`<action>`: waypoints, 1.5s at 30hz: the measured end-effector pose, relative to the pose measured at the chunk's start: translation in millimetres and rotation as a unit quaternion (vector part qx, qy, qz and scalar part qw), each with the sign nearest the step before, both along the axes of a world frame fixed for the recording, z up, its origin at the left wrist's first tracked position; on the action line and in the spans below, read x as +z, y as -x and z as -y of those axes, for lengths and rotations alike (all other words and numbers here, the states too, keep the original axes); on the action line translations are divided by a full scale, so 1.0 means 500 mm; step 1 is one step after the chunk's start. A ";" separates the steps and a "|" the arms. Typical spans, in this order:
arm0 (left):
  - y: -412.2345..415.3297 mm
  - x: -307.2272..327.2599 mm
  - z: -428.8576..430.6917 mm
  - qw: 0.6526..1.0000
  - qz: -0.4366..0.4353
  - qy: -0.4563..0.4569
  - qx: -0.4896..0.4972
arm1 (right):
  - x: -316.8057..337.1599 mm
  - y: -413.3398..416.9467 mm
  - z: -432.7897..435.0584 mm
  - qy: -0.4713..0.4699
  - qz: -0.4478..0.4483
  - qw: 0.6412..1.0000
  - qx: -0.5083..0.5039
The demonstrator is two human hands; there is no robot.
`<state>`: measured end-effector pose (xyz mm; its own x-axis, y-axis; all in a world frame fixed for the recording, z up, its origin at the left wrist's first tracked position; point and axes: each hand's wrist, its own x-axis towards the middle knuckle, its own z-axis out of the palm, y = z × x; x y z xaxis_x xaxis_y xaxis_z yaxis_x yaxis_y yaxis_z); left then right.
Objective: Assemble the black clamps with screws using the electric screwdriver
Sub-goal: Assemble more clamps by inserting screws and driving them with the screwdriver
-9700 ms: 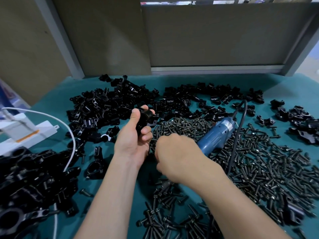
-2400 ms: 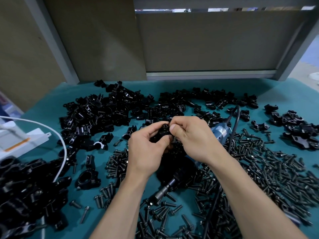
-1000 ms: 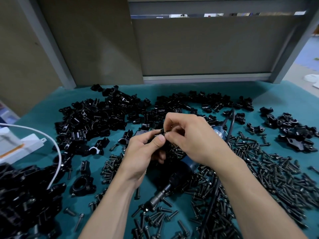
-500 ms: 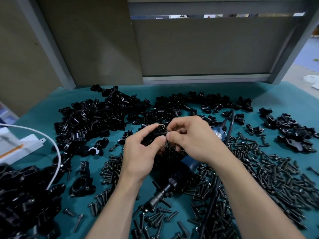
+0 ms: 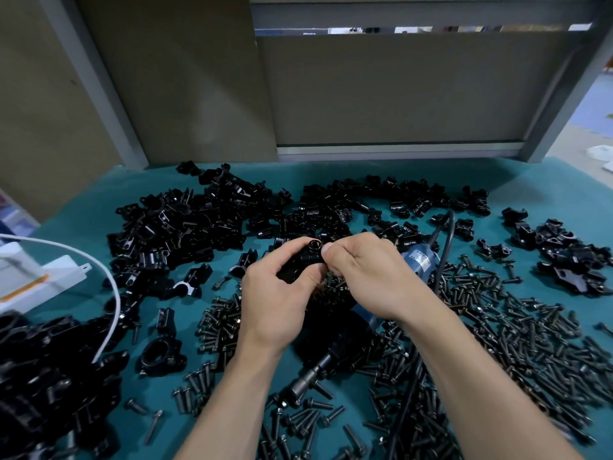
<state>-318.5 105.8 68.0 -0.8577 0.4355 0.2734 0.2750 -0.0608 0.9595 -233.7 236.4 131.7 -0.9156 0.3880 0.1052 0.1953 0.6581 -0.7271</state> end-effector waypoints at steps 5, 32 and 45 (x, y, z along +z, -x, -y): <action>-0.010 0.005 0.010 0.996 -0.073 0.022 0.051 | -0.005 0.004 0.009 0.027 0.007 0.999 -0.027; -0.007 0.008 0.008 0.999 -0.041 0.005 0.035 | -0.007 0.004 0.003 0.092 -0.109 0.990 0.019; -0.008 0.012 0.014 0.995 -0.085 0.043 -0.019 | 0.004 0.000 0.002 0.052 -0.099 0.994 0.014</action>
